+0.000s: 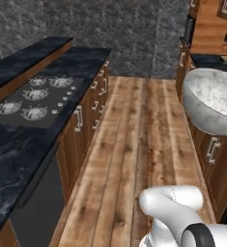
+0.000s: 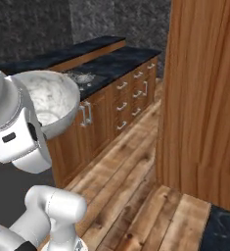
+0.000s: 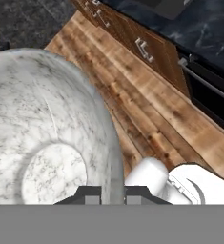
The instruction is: Pick up the bowls from the cabinet and place each bowl in front of a stool on the dining counter.
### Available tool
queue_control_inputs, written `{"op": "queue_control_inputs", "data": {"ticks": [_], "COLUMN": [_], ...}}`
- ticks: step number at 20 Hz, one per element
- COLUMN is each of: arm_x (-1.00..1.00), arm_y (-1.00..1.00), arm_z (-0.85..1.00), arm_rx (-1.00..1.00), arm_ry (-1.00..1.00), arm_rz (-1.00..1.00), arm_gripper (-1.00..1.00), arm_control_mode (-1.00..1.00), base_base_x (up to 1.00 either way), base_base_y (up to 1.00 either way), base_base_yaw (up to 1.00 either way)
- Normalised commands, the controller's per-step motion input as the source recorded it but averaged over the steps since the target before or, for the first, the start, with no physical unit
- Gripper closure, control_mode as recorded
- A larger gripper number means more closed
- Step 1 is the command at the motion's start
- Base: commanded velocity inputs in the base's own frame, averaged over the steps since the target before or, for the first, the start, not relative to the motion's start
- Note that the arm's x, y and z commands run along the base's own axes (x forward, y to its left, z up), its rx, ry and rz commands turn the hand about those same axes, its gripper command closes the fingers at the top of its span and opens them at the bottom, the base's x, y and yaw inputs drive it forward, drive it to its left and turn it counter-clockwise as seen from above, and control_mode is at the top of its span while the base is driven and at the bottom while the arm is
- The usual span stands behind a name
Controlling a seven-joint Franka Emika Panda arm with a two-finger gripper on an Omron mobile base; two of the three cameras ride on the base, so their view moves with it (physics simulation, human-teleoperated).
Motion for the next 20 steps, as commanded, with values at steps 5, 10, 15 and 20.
{"op": "queue_control_inputs", "data": {"ticks": [5, 10, 15, 20], "arm_x": [0.0, 0.0, 0.0, 0.0], "arm_y": [0.0, 0.0, 0.0, 0.0], "arm_z": [0.0, 0.0, 0.0, 0.0], "arm_rx": [0.0, 0.0, 0.0, 0.0], "arm_ry": [0.0, 0.0, 0.0, 0.0], "arm_rz": [0.0, 0.0, 0.0, 0.0], "arm_gripper": [1.0, 1.0, 1.0, 1.0], "arm_control_mode": [1.0, 1.0, 1.0, 1.0], "base_base_x": [-0.33, -0.63, -0.69, -0.51], "base_base_y": [0.11, 0.35, 0.69, 0.84], "base_base_yaw": [0.47, 0.35, 0.21, 0.15]}}
